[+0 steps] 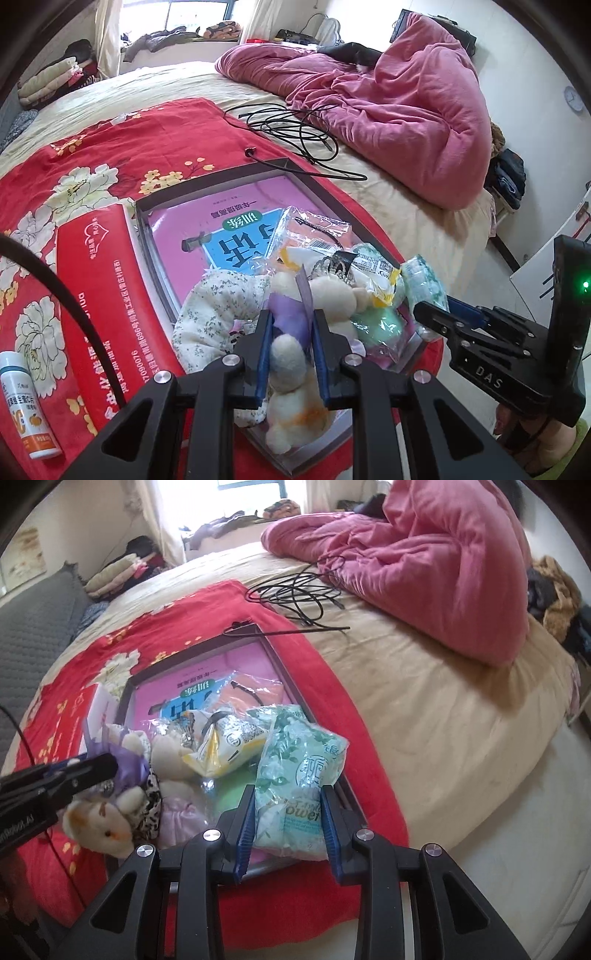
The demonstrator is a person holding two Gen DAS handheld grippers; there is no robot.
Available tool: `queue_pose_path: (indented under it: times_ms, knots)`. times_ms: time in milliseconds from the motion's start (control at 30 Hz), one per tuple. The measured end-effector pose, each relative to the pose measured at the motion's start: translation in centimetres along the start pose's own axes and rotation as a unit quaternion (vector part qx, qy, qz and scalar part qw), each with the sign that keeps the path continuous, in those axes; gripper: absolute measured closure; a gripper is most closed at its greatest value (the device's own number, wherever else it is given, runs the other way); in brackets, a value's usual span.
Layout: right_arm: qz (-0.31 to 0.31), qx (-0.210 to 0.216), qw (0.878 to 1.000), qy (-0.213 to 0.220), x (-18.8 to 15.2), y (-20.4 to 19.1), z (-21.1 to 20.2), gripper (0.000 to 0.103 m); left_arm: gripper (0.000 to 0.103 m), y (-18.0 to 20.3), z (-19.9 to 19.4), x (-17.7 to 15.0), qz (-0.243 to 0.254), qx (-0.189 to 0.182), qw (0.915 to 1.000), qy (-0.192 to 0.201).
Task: Organize soft objects
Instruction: 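Carry bunny with left tool while right tool carries tissue packet to tray, then open left tool releasing bunny while right tool releases tissue packet on tray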
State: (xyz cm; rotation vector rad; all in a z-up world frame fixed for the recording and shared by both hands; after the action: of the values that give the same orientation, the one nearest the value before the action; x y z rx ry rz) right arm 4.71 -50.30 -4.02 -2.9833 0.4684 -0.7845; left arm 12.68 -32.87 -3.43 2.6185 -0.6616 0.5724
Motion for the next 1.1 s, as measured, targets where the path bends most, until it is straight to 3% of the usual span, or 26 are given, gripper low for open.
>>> queue_pose_path:
  times_ms: [367, 667, 700, 833, 1100]
  knots:
    - [-0.018, -0.024, 1.0, 0.003, -0.5, -0.7, 2.4, 0.069, 0.081, -0.7, 0.7, 0.0, -0.01, -0.016, 0.9998, 0.004]
    - [-0.012, -0.009, 1.0, 0.006, -0.6, -0.3, 1.7, 0.058, 0.075, -1.1, -0.1, 0.1, -0.013, -0.033, 0.9993, 0.009]
    - [-0.013, -0.009, 1.0, 0.008, -0.6, -0.3, 1.5, 0.052, 0.072, -1.1, -0.2, 0.1, -0.011, -0.033, 0.9994, 0.01]
    - [-0.02, -0.013, 1.0, 0.013, -0.8, -0.5, 1.0, 0.046, 0.055, -0.9, -0.9, 0.3, -0.001, -0.022, 0.9996, 0.019]
    - [-0.041, -0.023, 0.999, 0.024, -0.6, -1.3, 0.0, 0.038, 0.046, -1.8, -1.5, 0.6, -0.011, -0.007, 0.9996, 0.024]
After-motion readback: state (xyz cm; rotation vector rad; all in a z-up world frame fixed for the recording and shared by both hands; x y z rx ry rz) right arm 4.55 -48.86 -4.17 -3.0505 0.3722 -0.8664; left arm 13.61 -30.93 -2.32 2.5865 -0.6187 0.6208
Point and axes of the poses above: each gripper's, at about its wrist camera, not at the fingertips, and z roughly the way its jaws point, y to its right, x to its top, the point moved 2 cm from there along z, roughly the way its jaws point, and after that the axes turned 6 degrees about -y, right-handed, at the moved point
